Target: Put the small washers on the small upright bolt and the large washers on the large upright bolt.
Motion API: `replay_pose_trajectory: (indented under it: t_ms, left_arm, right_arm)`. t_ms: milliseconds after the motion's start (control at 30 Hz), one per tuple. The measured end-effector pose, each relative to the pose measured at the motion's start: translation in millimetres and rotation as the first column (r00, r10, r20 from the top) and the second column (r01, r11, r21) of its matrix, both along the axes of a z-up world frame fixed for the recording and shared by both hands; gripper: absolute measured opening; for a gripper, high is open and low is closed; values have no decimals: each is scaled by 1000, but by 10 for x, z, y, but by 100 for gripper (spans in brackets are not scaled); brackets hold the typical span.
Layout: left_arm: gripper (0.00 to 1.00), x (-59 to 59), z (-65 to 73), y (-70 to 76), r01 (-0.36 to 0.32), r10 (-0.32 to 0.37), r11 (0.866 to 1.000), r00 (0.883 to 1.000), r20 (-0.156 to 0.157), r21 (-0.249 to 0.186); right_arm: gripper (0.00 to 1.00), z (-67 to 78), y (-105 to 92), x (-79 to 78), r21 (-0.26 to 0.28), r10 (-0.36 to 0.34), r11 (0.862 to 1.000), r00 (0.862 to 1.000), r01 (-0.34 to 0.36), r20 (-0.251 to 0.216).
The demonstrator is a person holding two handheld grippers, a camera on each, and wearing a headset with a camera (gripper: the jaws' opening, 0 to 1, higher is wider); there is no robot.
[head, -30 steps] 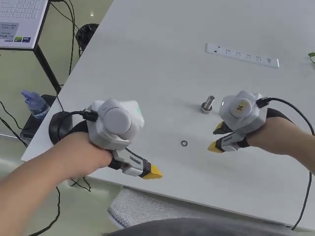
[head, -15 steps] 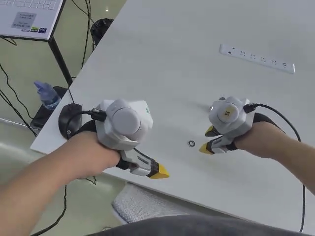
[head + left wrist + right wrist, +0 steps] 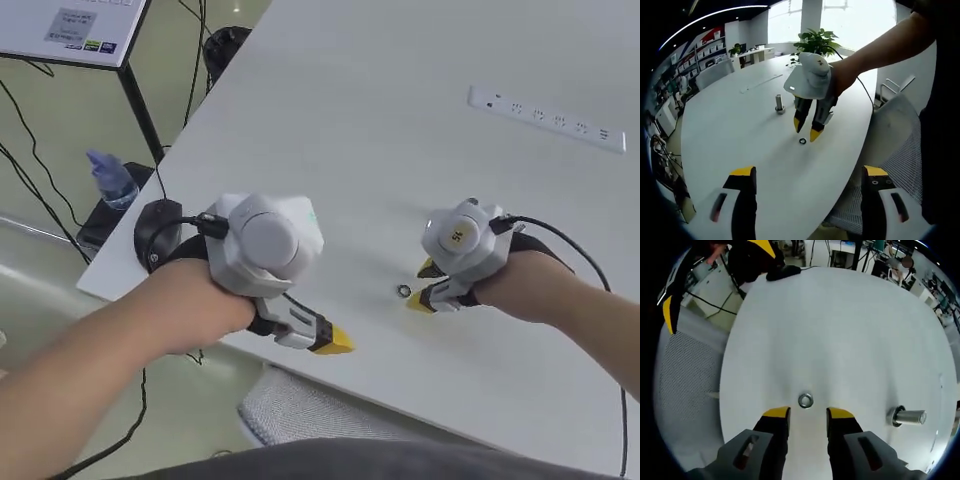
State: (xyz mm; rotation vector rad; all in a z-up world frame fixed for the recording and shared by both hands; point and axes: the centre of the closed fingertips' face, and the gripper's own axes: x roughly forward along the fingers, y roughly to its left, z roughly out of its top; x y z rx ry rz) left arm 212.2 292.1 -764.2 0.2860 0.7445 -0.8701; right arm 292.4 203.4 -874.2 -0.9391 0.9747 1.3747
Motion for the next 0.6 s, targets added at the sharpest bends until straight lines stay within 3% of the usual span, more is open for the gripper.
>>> replay_pose_trajectory:
  t_ms: [200, 300, 600]
  left_arm:
    - [89, 20, -36, 13, 3, -3, 1000, 1000, 5, 16]
    - [90, 45, -7, -21, -1, 1, 1000, 1000, 25, -6]
    - [90, 39, -38, -22, -3, 3, 1000, 1000, 22, -4]
  right_arm:
    - [31, -31, 34, -10, -5, 26, 1000, 1000, -26, 9]
    - [31, -29, 62, 0, 4, 22, 1000, 1000, -22, 11]
    - [29, -36, 76, 1, -1, 51, 999, 998, -51, 41]
